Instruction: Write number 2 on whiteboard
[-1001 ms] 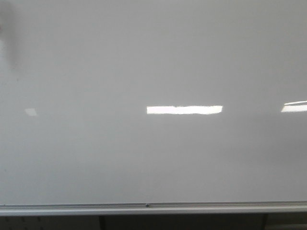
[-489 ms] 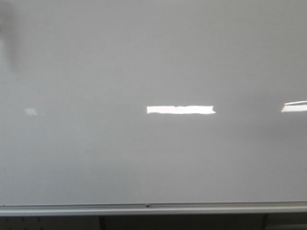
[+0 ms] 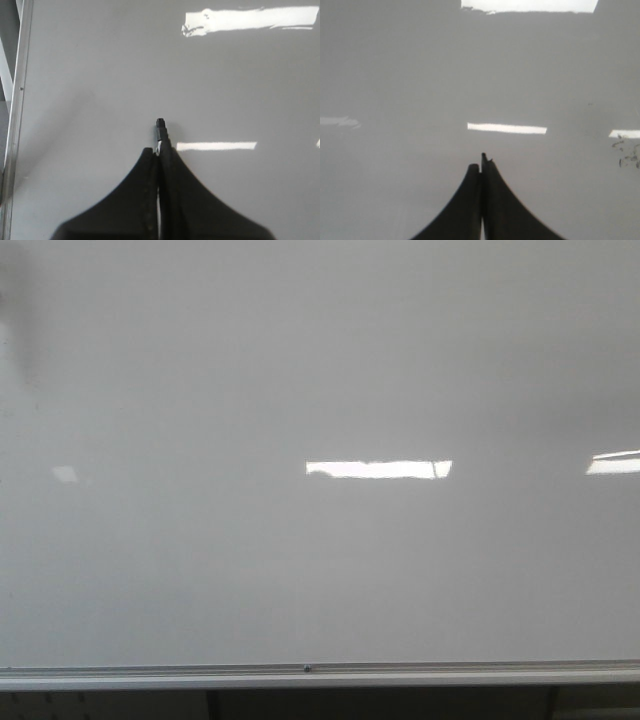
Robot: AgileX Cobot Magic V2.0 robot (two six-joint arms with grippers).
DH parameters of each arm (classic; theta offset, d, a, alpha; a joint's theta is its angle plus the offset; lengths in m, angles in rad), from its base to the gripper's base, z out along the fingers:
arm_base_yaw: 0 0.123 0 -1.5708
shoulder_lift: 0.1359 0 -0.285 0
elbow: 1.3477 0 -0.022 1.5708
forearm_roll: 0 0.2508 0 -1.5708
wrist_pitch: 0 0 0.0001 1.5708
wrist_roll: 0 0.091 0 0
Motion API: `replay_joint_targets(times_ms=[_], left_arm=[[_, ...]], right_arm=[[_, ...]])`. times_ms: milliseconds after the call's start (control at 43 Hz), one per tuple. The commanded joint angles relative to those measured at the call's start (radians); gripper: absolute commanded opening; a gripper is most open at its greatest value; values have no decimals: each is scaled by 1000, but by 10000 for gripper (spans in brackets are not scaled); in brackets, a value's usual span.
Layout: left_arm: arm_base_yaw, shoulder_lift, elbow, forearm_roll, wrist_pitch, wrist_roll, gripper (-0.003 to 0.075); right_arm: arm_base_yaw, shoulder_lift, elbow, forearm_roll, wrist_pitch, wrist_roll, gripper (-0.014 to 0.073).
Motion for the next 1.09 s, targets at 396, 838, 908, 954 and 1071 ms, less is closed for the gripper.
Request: replay_joint_targets(times_ms=[396,838,908,954,1071], left_arm=[[-4,168,-43,3,3,-1,-20],[-4,246,-43,3,69,-1,303],[-4,258,-43,3,65,-1,443],[-4,268,-43,3,62,-1,519],[-4,307,-43,3,56,-1,559]], right_arm=[[-5,274,-66,-11,61,0,-69],[-5,425,-66,-11,77,0,214],[-5,426,-66,-11,75,0,406],[-5,426,-66,-11,74,0,507],[-5,426,-66,-11,74,0,659]])
